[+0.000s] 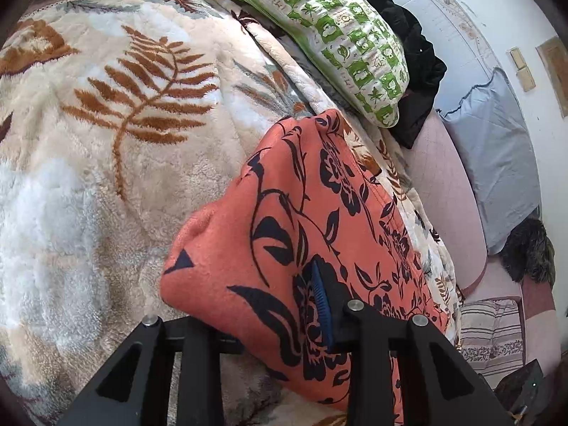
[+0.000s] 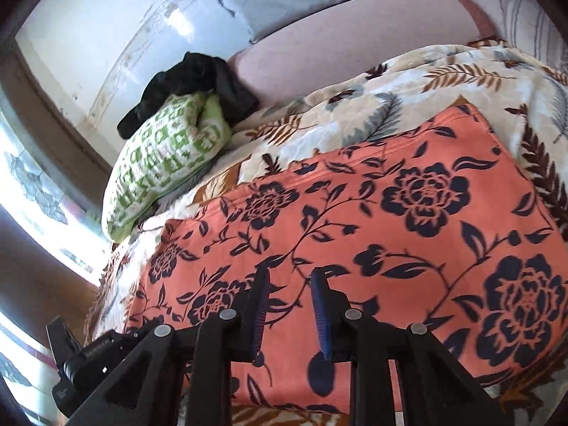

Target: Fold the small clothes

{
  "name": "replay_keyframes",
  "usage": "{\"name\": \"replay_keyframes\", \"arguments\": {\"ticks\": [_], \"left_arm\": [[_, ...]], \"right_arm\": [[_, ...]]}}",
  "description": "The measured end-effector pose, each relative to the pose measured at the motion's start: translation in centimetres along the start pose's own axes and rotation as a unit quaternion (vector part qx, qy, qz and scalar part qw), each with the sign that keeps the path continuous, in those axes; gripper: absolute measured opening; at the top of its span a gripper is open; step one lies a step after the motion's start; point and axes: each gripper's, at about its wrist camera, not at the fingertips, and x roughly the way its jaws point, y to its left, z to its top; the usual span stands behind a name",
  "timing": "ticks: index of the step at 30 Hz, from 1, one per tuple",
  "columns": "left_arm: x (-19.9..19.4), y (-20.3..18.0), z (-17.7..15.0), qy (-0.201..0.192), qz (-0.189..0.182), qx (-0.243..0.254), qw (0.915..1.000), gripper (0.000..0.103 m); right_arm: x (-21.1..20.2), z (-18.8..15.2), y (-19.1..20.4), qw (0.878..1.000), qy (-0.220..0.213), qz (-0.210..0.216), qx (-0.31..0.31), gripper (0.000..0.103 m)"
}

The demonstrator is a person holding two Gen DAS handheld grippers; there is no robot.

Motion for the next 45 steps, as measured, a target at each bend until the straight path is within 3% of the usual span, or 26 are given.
{"name": "replay_keyframes", "arguments": {"ticks": [3,5,11,15,22,28,32,33,34,35,36,39,42,45], "left_arm": [[-0.2,-0.5,-0.1,-0.011,0.006,0.015,0.9998,0.021],[-0.3,-0.8,-0.1,-0.015,0.008,0.024,0.9996,0.019],[-1.6,-2.6,0.1,-0.043,-0.006,0.072,0.9964,0.019],[-2.9,-5.4,-0.4,-0.078,-0.018,0.146,0.9861,0.019],[-3.7,-11.5,-3.3,-0.118,-0.035,0.292,0.9484,0.019],[-2.1,-15.8,-7.1,-0.109,-0.05,0.368,0.9219,0.018],[-0.8,-18.2,-11.0,-0.083,-0.059,0.438,0.8931,0.018],[-0.5,-18.6,-11.9,-0.074,-0.061,0.453,0.8865,0.018],[-0.2,-18.9,-12.9,-0.064,-0.065,0.466,0.8802,0.018],[0.1,-19.1,-13.8,-0.054,-0.066,0.478,0.8743,0.018],[0.5,-19.3,-14.5,-0.043,-0.066,0.488,0.8692,0.018],[1.5,-19.4,-16.3,-0.015,-0.057,0.512,0.857,0.018],[1.7,-19.3,-17.5,-0.018,-0.041,0.537,0.8423,0.018],[1.6,-19.3,-17.5,-0.017,-0.041,0.544,0.8382,0.018]], "right_arm": [[1.4,-1.2,1.0,1.0,0.02,0.0,-0.012,0.025],[4.2,-2.3,0.3,0.997,0.07,-0.026,-0.01,0.025],[3.0,-1.8,-0.4,0.997,0.072,-0.003,0.009,0.024],[1.3,-0.8,-3.3,0.995,0.068,0.019,0.065,0.027],[-2.5,1.6,-9.1,0.991,0.016,0.028,0.134,0.028],[-3.7,2.7,-12.3,0.98,0.019,0.098,0.171,0.028],[-3.7,3.2,-13.7,0.974,0.031,0.124,0.187,0.03],[-3.7,3.3,-14.1,0.972,0.033,0.133,0.191,0.032],[-3.7,3.4,-14.4,0.97,0.036,0.141,0.196,0.045],[-3.5,3.5,-14.6,0.967,0.038,0.151,0.203,0.072],[-3.3,3.7,-14.8,0.963,0.039,0.165,0.211,0.08],[-2.0,4.2,-15.1,0.948,0.058,0.212,0.228,0.081],[0.1,4.8,-14.8,0.944,0.093,0.215,0.233,0.081],[2.7,5.7,-14.2,0.939,0.115,0.224,0.236,0.081]]}}
